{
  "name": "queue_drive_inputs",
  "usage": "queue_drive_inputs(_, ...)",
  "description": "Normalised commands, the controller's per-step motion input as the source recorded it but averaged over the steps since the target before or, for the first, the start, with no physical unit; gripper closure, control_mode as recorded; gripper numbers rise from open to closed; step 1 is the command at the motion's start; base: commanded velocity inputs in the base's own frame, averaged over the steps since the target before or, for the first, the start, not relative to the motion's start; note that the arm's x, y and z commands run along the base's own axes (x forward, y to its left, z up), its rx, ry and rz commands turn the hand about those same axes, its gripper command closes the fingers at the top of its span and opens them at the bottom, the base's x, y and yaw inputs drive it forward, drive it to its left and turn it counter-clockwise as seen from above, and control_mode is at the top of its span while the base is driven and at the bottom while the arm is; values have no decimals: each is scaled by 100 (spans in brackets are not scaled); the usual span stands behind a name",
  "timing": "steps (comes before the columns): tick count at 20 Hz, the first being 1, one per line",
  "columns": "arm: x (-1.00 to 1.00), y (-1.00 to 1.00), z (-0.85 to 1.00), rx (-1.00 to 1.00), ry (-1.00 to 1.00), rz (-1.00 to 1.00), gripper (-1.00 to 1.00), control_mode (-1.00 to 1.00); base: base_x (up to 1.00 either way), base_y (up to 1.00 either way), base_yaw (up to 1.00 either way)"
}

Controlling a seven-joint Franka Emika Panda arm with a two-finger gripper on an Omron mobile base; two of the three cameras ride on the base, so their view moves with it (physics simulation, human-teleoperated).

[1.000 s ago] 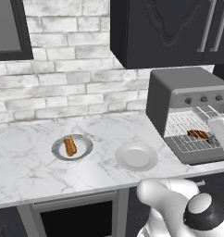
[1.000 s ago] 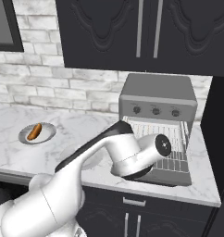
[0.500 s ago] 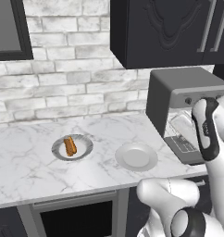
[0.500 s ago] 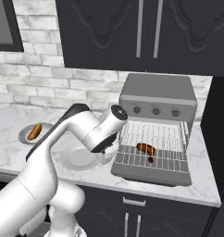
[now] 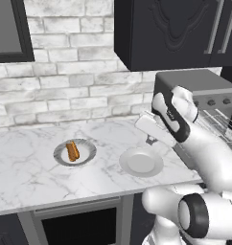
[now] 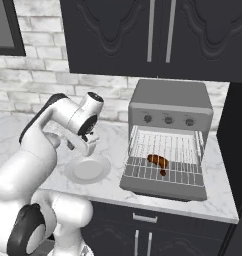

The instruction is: Open the toaster oven door. Place the hotdog bun on the top rack in the toaster oven and place the chicken drumstick on the bottom rack.

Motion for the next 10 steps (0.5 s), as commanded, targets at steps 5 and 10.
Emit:
queue_drive_inputs(5, 69, 100, 3, -3, 7, 28, -100, -100, 0, 0, 0)
queue_drive_inputs(10, 49, 79, -11, -11, 0, 29, -100, -100, 0, 0, 0)
